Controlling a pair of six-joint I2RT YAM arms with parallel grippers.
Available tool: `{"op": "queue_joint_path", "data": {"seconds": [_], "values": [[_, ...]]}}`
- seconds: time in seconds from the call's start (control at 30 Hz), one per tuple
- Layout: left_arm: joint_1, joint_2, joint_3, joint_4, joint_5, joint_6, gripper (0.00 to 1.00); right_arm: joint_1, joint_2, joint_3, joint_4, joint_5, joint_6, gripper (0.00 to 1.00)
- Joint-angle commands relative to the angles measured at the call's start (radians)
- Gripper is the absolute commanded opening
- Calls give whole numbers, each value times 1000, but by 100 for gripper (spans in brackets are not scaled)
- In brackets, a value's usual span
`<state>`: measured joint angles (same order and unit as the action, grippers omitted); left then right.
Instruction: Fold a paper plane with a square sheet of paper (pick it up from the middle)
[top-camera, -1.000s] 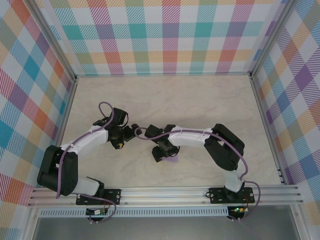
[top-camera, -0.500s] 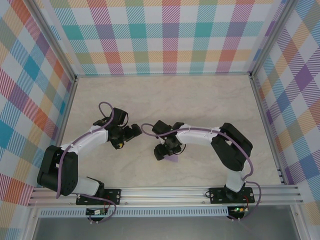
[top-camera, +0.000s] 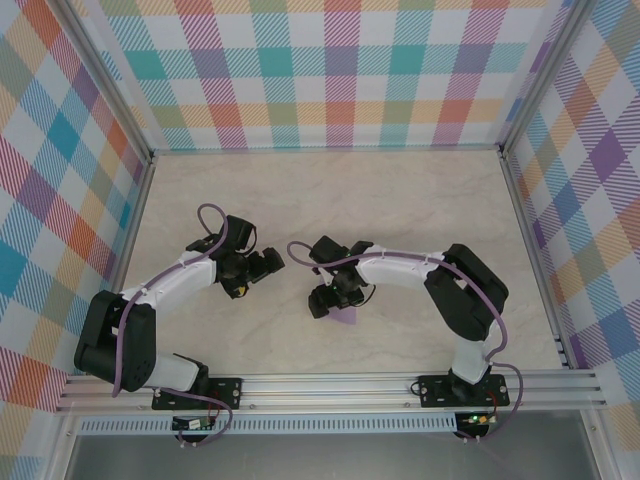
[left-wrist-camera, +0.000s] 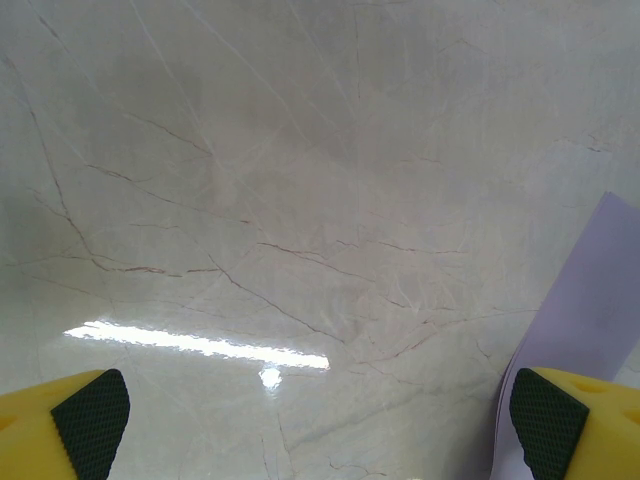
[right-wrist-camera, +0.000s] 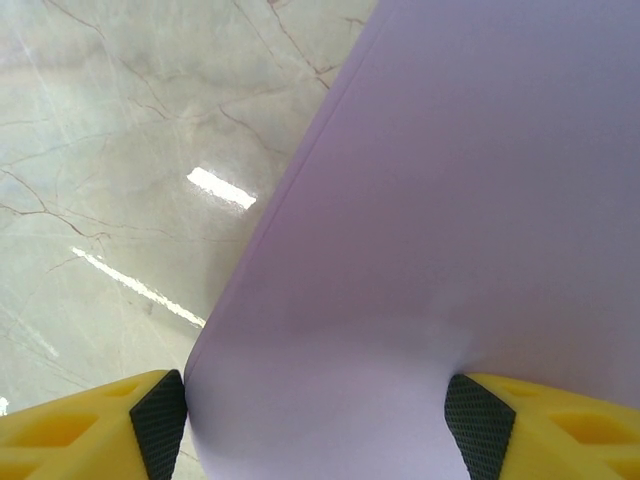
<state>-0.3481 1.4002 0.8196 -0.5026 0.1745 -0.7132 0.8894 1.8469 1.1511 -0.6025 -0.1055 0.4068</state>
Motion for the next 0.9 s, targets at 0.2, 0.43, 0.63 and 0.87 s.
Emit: {"op": "queue_joint_path", "data": {"seconds": [0.2, 0.43, 0.63, 0.87], "values": [[15, 20, -3, -15, 24, 3, 100, -32, 92, -54, -36, 14, 29, 75], [15, 23, -4, -5, 45, 7, 100, -51, 94, -65, -24, -17, 28, 72], [9, 15, -43, 122, 214, 16, 84, -69, 83, -82, -7, -8, 35, 63], [-85, 39, -72, 262, 355, 1, 51, -113, 34, -148, 106, -117, 24, 61]]}}
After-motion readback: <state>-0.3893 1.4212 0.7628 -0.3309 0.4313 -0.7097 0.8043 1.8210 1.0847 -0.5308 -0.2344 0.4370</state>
